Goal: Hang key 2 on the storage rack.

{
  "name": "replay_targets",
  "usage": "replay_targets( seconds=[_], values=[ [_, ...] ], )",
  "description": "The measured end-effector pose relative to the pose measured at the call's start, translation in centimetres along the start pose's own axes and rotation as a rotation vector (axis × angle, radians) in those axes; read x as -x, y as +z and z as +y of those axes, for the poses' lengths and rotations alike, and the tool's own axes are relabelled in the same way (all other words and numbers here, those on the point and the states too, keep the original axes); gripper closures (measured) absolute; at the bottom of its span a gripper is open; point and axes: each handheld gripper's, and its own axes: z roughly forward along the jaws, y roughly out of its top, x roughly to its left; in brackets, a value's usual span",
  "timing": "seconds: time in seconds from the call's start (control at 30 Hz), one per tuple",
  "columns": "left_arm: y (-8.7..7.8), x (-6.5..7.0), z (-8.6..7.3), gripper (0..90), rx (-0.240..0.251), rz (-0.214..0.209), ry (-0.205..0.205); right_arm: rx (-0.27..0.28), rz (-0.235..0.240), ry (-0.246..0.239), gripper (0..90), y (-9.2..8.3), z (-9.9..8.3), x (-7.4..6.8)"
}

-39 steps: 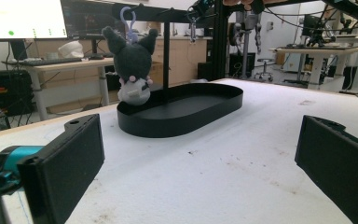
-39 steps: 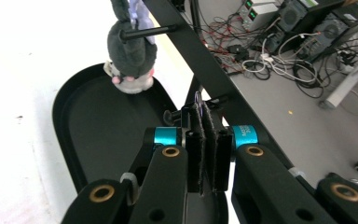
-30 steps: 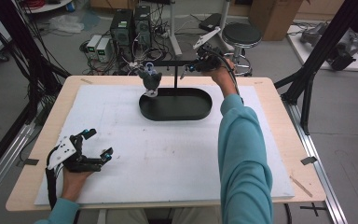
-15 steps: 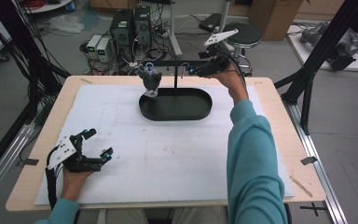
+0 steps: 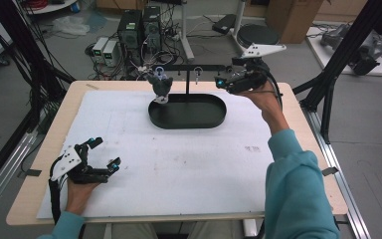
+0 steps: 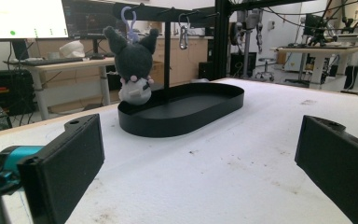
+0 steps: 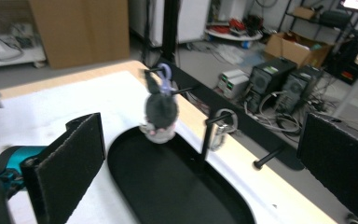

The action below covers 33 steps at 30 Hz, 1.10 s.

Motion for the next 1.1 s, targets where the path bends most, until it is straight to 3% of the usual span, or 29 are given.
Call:
replay_targets(
  seconds=[0.17,0.23,0.43,0.83,0.97,1.1],
  values=[
    [0.0,0.0,0.0,1.7,-0.001,-0.002,0.003,0.024,-0.046,-0.068,0.5,-3.7,-2.6,-2.3],
    [0.0,0.0,0.0,1.7,-0.002,0.000,0.000,0.058,-0.041,-0.053,0.5,-5.2,-4.3,-3.3],
    [0.0,0.0,0.0,1.7,-0.001,0.001,0.001,0.095,-0.095,-0.050,0.5,-8.2,-9.4,-6.0],
    [0.0,0.1,0.0,1.7,-0.002,0.002,0.012,0.165,-0.185,-0.025,0.5,-8.6,-19.0,-8.7],
    [0.0,0.1,0.0,1.7,-0.002,0.004,0.013,0.202,-0.199,0.016,0.5,-8.6,-21.3,-9.0],
    [0.0,0.1,0.0,1.7,-0.002,0.006,0.013,0.250,-0.245,0.030,0.5,-8.6,-22.9,-9.1]
  ],
)
